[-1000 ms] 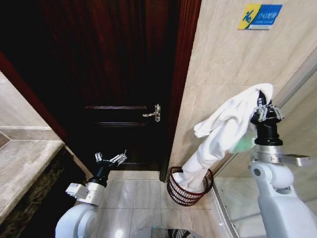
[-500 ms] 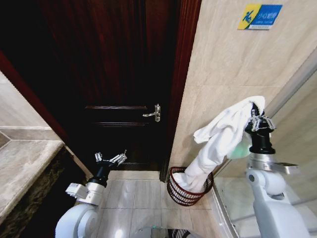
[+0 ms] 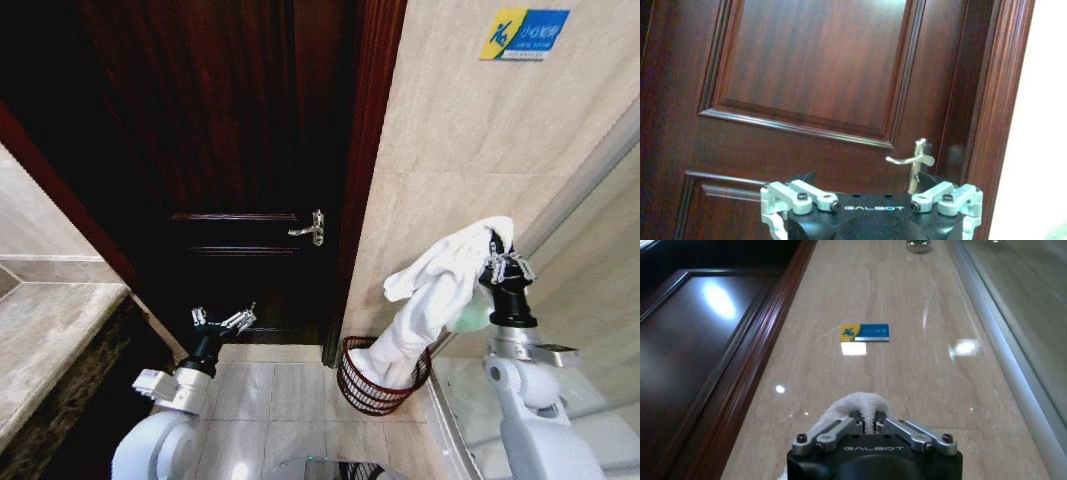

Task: Discard the used towel into the hamper.

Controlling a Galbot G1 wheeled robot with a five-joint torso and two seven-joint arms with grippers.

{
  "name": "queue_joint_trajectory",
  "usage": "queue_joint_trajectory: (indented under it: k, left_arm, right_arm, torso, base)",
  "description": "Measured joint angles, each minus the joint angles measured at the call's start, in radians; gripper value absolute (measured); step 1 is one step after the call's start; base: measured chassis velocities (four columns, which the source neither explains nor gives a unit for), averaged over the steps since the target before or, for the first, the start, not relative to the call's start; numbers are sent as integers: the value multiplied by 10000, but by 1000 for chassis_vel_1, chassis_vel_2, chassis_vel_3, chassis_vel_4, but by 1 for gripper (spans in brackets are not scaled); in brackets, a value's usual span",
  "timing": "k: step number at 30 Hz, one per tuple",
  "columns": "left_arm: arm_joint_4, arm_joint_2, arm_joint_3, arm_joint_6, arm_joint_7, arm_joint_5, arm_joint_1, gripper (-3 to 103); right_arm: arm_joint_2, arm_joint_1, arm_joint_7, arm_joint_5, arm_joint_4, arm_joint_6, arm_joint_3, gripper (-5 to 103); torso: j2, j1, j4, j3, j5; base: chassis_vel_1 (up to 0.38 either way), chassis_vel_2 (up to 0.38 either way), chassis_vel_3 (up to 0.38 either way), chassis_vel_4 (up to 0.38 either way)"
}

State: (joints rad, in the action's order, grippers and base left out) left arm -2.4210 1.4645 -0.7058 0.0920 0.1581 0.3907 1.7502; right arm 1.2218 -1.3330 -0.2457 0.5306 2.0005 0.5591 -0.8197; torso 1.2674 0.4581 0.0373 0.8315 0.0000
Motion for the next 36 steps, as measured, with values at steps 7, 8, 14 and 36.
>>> queue_joint_trajectory:
  k: [7, 8, 14, 36]
  left_arm:
    - [0, 0, 0, 0, 1, 0, 0, 100]
    - [1, 0, 0, 0, 1, 0, 0, 100]
    - [0, 0, 0, 0, 1, 0, 0, 100]
    - [0, 0, 0, 0, 0, 0, 0, 100]
  right_arm:
    - [57, -31, -112, 1, -56, 46, -5, 5]
    - [61, -32, -114, 2, -67, 48, -5, 5]
    - [180, -102, -159, -15, -168, 101, 91, 5]
    - [636, -581, -279, 84, -1104, 323, 541, 5]
  torso:
    - [0, 0, 1, 0, 0]
    - [0, 0, 1, 0, 0]
    - [0, 0, 1, 0, 0]
    - [0, 0, 1, 0, 0]
  base:
    - [0, 0, 0, 0]
    - [0, 0, 0, 0]
    - [0, 0, 0, 0]
    - [0, 0, 0, 0]
